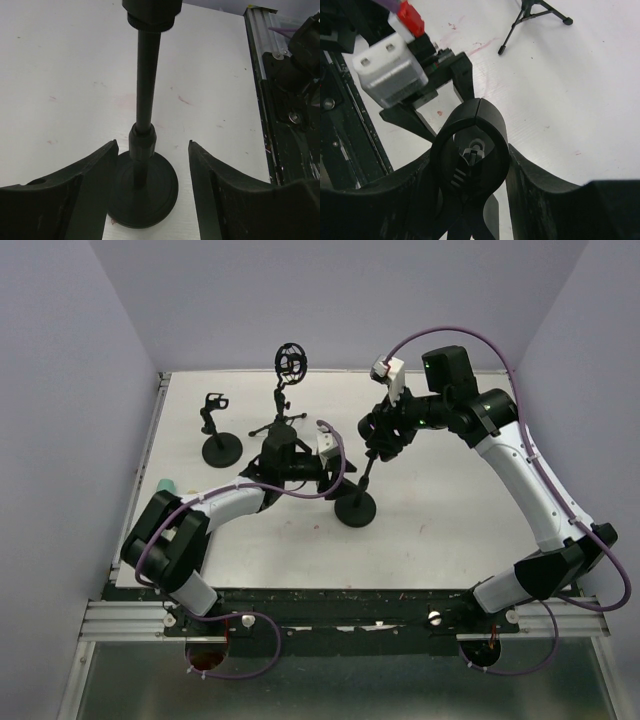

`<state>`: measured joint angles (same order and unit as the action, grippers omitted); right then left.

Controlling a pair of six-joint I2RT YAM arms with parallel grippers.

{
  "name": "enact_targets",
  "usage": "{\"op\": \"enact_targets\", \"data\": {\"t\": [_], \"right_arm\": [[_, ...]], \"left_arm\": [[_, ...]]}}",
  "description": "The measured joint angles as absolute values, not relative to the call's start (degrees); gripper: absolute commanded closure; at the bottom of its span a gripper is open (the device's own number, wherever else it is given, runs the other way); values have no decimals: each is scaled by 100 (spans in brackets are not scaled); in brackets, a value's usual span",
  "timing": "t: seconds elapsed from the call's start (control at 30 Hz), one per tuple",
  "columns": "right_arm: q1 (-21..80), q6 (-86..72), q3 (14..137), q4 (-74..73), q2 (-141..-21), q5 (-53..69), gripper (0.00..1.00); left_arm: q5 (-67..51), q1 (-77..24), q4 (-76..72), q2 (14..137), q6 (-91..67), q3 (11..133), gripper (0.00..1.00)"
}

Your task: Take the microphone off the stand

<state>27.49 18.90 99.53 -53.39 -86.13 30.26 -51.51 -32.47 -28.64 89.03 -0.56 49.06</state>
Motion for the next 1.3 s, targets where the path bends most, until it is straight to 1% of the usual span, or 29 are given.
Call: {"op": "enact_targets", "data": {"t": [0.03,0.2,0.27,0.3,0.37,0.4,0.47,0.57,0.63,0.7,0.73,0.83,0.9,1.03,1.13,1.17,1.2,1.23,1.27,1.3], "right_arm": [[2746,1861,9953,-5336,-8613,3002,43],[2738,1780,9970,-5334,-8615,2954,44],[2738,1756,9988,-5356,-8626,2941,44],[2735,1747,9994,-5363,-8628,2939,44],[2735,1721,10012,-5369,-8648,2934,44],[2733,1702,10022,-5365,-8659,2930,44],[2718,1645,10064,-5352,-8680,2882,46],[2624,1483,10088,-5349,-8700,2832,69],[2567,1227,10088,-5275,-8729,2786,81],[2475,869,10086,-5103,-8759,2762,90],[2440,676,10086,-5009,-8772,2753,93],[2397,23,10086,-4720,-8823,2746,99],[2390,-412,10049,-4521,-8901,2749,99],[2335,-976,9734,-4283,-9070,2749,100],[2226,-1096,9631,-4095,-9223,3020,99],[2182,-1050,9577,-4058,-9231,3188,99],[2143,-972,9504,-3953,-9231,3341,99],[2110,-867,9421,-3826,-9207,3505,99],[2102,-749,9303,-3691,-9194,3640,99],[2078,-596,9150,-3531,-9074,3785,99]], "left_arm": [[-5170,-3306,-2956,9043,-60,4912,43],[-5006,-3535,-2967,9437,301,5022,48],[-4941,-3570,-3085,9561,360,5026,54],[-4917,-3581,-3118,9638,366,5048,63],[-4866,-3607,-3127,9769,386,5135,90],[-4849,-3625,-3124,9819,419,5199,100],[-4818,-3658,-3059,9863,454,5295,100],[-4663,-3675,-2891,9835,471,5343,100],[-4388,-3677,-2515,9625,565,5323,100],[-3885,-3680,-2069,9225,642,5231,100],[-3629,-3677,-1865,9004,685,5172,100],[-2674,-3680,-1378,8329,797,4956,100],[-1831,-3730,-1201,7977,849,4799,100],[-672,-3903,-923,7961,923,4716,100],[-263,-3994,-749,8064,899,4816,100],[-191,-4005,-703,8086,906,4851,85],[-191,-3994,-650,8112,917,4888,50],[-198,-3988,-572,8119,921,4936,38],[-316,-3953,-462,8119,982,4982,30],[-395,-3913,-421,8119,996,5006,24]]}}
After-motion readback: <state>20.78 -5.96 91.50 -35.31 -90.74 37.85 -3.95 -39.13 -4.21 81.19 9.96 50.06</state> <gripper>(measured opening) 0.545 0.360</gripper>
